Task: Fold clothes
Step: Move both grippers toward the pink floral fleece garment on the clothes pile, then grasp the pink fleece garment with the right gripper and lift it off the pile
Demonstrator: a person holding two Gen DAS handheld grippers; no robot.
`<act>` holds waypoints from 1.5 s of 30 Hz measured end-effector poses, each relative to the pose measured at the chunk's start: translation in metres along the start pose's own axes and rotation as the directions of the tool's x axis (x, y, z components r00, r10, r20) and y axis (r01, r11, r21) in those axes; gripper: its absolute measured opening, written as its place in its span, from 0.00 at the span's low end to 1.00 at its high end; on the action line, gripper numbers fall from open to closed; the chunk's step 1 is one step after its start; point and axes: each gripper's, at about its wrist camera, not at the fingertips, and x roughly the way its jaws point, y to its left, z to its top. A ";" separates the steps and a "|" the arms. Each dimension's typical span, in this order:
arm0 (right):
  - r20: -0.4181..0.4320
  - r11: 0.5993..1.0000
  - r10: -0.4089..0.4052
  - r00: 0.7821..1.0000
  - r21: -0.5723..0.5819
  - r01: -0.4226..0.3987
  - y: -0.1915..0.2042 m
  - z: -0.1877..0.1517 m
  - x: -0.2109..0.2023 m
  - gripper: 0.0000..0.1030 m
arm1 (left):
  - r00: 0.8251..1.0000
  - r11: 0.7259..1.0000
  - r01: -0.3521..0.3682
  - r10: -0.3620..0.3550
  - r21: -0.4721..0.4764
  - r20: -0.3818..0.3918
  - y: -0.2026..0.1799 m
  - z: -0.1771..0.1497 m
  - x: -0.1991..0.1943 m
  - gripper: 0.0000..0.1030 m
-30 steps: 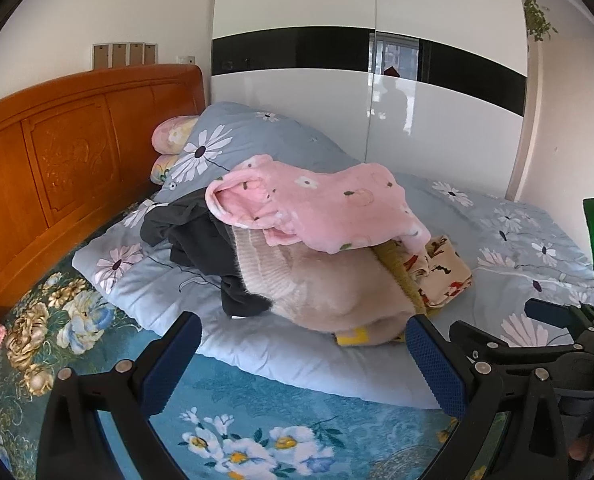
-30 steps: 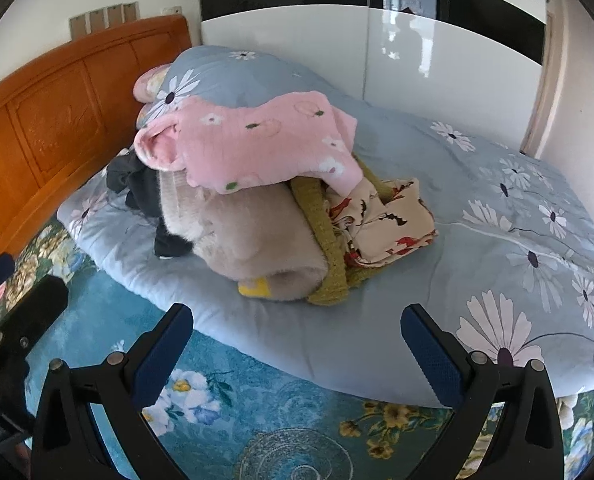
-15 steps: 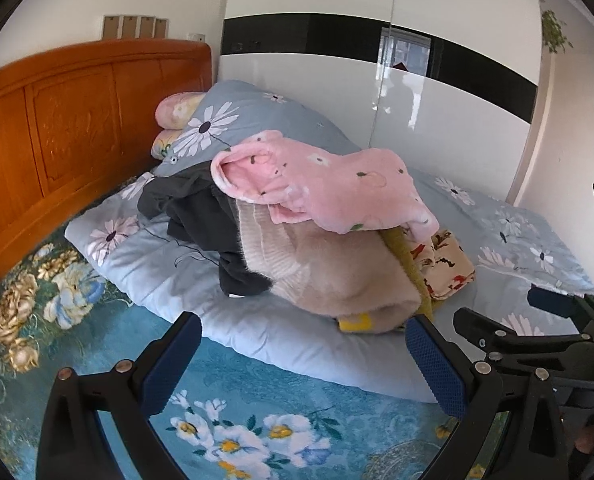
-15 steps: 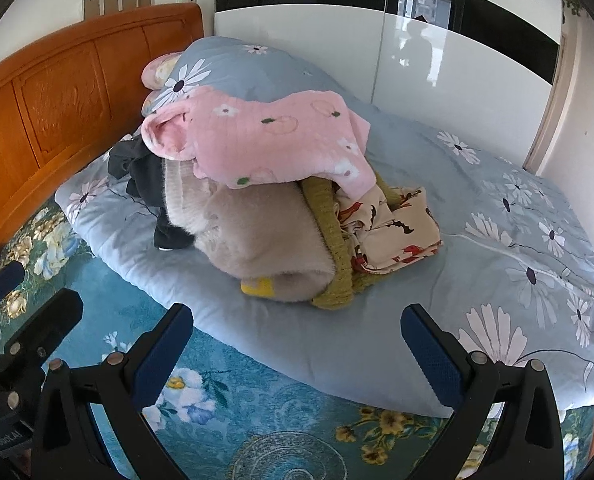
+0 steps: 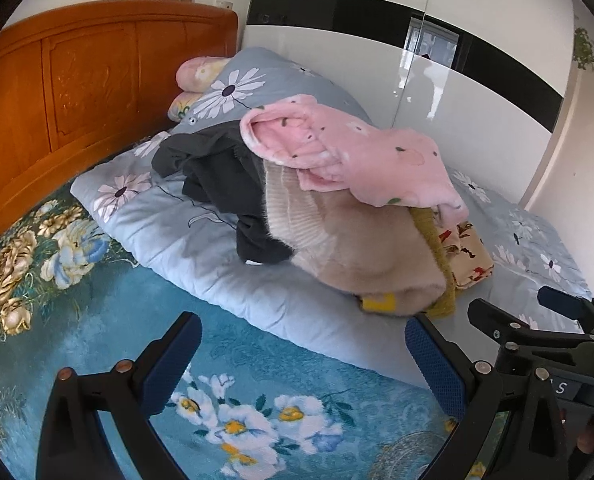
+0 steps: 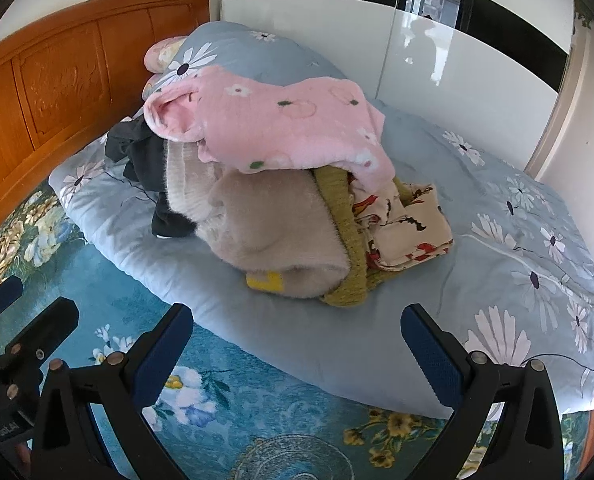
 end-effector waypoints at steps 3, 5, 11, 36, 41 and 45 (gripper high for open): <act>-0.016 1.000 0.006 1.000 -0.012 -0.006 0.007 0.001 0.009 1.00 | 1.000 1.000 0.007 -0.007 -0.016 -0.001 0.010 -0.001 0.000 1.00; -0.021 1.000 0.008 1.000 -0.025 -0.009 0.012 0.007 0.018 1.00 | 1.000 1.000 0.001 -0.001 -0.020 -0.003 0.017 -0.003 0.000 1.00; 0.007 0.996 -0.012 1.000 -0.094 0.013 0.037 0.064 0.053 1.00 | 1.000 0.999 -0.011 0.011 -0.031 0.000 0.046 -0.011 0.000 1.00; 0.095 0.976 -0.220 0.971 0.024 0.218 -0.014 0.190 0.038 0.09 | 1.000 0.979 -0.024 0.024 -0.203 -0.004 0.133 -0.032 -0.036 1.00; 0.226 0.988 -0.153 0.962 0.013 0.154 -0.043 0.173 -0.040 0.08 | 1.000 0.985 -0.011 0.015 -0.174 0.017 0.100 -0.032 -0.069 1.00; 0.328 0.995 -0.097 0.940 0.005 0.101 -0.067 0.159 -0.104 0.08 | 1.000 0.987 -0.009 0.014 -0.161 0.028 0.076 -0.035 -0.091 1.00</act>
